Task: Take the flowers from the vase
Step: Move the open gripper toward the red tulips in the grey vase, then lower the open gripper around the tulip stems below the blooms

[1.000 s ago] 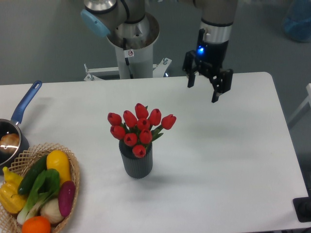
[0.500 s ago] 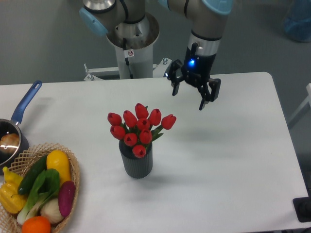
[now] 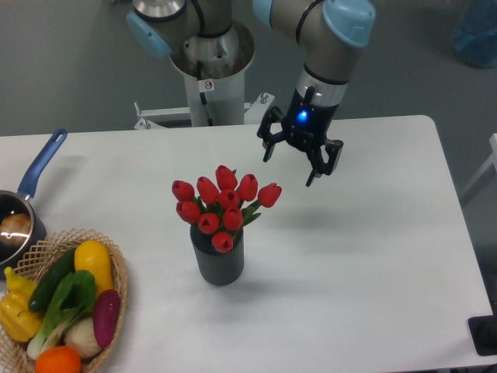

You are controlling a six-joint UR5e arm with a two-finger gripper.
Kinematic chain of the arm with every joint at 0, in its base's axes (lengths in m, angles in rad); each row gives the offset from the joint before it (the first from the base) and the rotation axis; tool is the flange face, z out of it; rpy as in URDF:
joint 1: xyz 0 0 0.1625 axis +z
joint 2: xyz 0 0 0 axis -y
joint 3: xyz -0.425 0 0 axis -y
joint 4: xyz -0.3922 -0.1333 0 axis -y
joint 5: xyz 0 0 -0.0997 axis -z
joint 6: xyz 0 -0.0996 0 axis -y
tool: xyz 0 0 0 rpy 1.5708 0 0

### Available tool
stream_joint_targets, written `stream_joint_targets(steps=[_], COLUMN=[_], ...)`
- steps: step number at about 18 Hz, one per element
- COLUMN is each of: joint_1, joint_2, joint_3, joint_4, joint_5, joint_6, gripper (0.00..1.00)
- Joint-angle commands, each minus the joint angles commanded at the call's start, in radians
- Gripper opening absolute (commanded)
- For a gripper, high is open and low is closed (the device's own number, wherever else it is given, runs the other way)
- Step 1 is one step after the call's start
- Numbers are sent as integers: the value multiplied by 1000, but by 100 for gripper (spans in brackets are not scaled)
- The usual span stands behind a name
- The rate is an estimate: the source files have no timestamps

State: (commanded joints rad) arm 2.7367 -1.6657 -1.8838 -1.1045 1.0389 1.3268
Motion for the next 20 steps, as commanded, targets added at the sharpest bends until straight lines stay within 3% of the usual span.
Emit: stream_joint_targets(steps=[2, 12, 20], joint_1=[-12, -48, -17], joint_2=[-14, -74, -89], joint_3=[5, 38, -24], joint_4=[5, 17, 23], joint_5=[-58, -137, -239], joint_6=[8, 9, 150], gripper=[100, 100, 100])
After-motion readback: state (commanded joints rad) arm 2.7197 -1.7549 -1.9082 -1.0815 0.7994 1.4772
